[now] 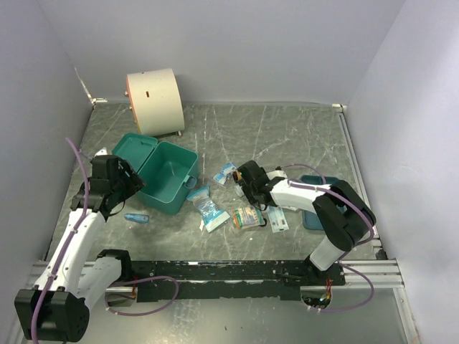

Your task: Organize the medicine kit

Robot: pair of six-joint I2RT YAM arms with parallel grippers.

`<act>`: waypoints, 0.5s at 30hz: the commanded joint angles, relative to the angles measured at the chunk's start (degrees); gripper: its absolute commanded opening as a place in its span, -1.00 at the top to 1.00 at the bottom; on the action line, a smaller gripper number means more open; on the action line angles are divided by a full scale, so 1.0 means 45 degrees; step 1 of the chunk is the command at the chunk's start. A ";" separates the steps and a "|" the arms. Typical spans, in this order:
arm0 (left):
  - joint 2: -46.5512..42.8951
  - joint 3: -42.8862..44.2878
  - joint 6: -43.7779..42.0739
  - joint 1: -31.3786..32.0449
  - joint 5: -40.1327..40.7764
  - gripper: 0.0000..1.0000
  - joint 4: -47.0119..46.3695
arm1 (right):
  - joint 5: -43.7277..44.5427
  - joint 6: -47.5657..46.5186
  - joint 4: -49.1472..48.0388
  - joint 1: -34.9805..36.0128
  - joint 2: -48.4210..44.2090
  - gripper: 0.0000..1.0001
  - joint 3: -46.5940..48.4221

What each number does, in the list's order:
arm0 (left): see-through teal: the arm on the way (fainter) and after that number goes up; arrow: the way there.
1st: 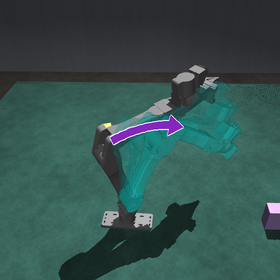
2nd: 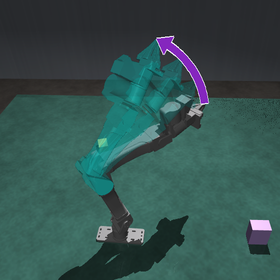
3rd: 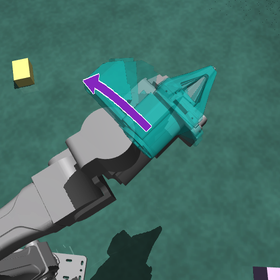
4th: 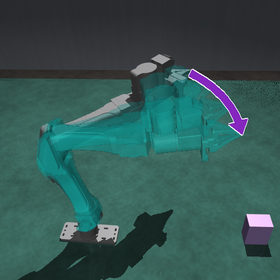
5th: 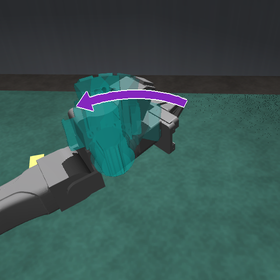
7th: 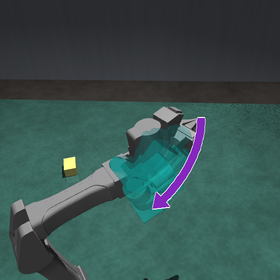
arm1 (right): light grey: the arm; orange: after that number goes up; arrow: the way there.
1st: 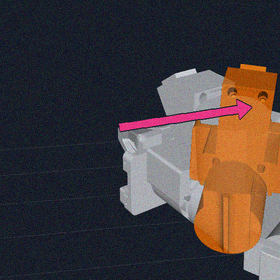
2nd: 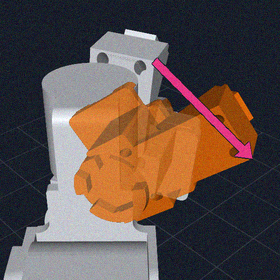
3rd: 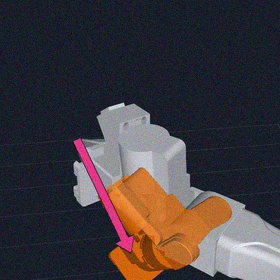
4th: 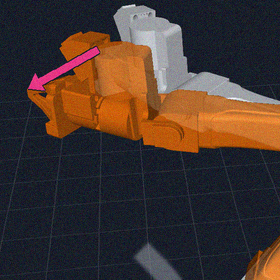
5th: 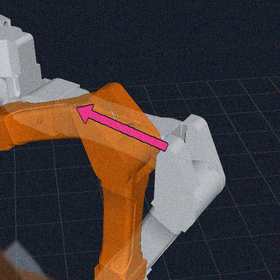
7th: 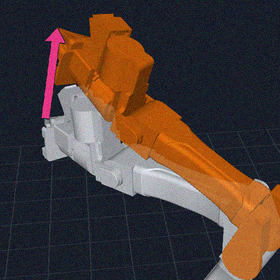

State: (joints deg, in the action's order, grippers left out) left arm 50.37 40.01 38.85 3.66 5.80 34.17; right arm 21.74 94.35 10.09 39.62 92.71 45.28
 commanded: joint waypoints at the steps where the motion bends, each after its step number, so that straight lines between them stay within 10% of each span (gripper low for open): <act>1: -0.0288 0.0406 0.0096 -0.0091 -0.0012 -0.57 0.0121 | 0.1119 -0.0233 0.0744 -0.0007 0.0556 0.15 0.0161; 15: -0.1259 0.0367 0.0377 -0.0091 0.0421 -0.51 0.0293 | 0.2926 -0.2649 0.1335 0.0346 -0.1903 0.47 0.0106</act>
State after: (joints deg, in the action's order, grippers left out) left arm 46.78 40.01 39.72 3.68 6.09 34.96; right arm 28.01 89.10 14.06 40.40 89.23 44.56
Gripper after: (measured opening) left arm 0.760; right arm 0.413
